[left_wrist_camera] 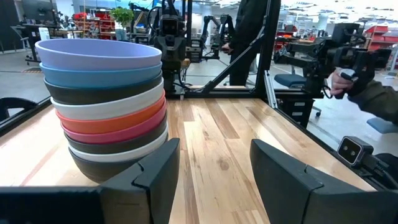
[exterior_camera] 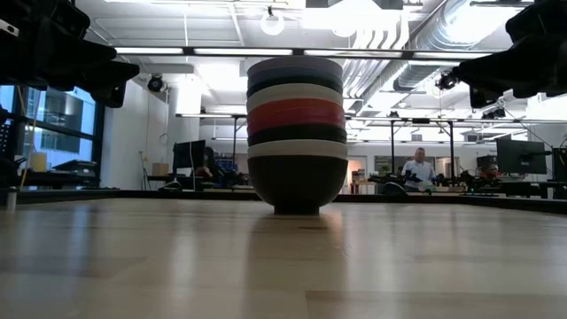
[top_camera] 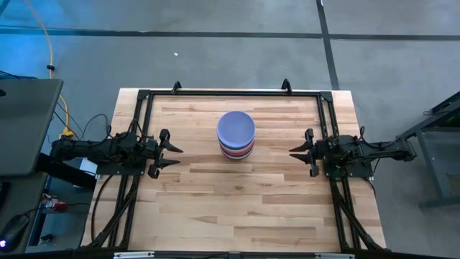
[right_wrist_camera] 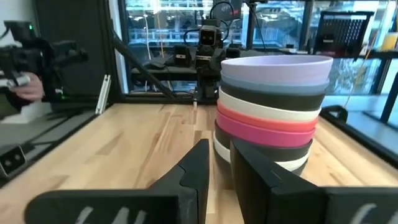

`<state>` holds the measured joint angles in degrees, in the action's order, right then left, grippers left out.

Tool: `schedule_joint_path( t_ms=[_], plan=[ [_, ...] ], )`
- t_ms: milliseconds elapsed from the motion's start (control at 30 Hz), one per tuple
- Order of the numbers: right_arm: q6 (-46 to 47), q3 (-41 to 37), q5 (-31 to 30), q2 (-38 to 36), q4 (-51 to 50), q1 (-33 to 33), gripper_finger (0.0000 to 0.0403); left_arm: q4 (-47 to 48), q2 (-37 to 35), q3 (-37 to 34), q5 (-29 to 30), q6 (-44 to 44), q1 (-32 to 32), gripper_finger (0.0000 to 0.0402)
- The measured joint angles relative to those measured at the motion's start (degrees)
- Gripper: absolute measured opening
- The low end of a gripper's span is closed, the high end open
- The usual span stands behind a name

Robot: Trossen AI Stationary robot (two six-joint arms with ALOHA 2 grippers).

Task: Nest bowls inside each other
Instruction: Return to Home Position

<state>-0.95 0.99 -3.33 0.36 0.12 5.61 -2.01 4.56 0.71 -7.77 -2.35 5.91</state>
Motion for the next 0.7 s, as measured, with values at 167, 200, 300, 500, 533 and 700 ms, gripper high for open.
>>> schedule_joint_path(
  t_ms=[167,200,300,500,533,700],
  plan=[
    [1.1,0.0,0.0,0.0,0.0,0.0,0.0059,0.0,0.0,0.0,0.0,0.0,0.0,0.0184],
    [1.1,0.0,0.0,0.0,0.0,0.0,0.0059,0.0,0.0,0.0,0.0,0.0,0.0,0.0184],
    [1.0,0.0,0.0,0.0,0.0,0.0,0.0059,0.0,0.0,0.0,0.0,0.0,0.0,0.0184],
    [0.7,0.0,1.3,0.0,-0.3,0.0,0.0059,0.0,0.0,0.0,0.0,0.0,0.0,0.0184],
    [0.6,0.0,2.3,0.0,-0.4,0.0,0.0059,0.0,0.0,0.0,0.0,0.0,0.0,0.0184],
    [-0.4,0.0,5.3,0.0,-0.5,0.0,0.0059,0.0,0.0,0.0,0.0,0.0,0.0,0.0184]
  ],
)
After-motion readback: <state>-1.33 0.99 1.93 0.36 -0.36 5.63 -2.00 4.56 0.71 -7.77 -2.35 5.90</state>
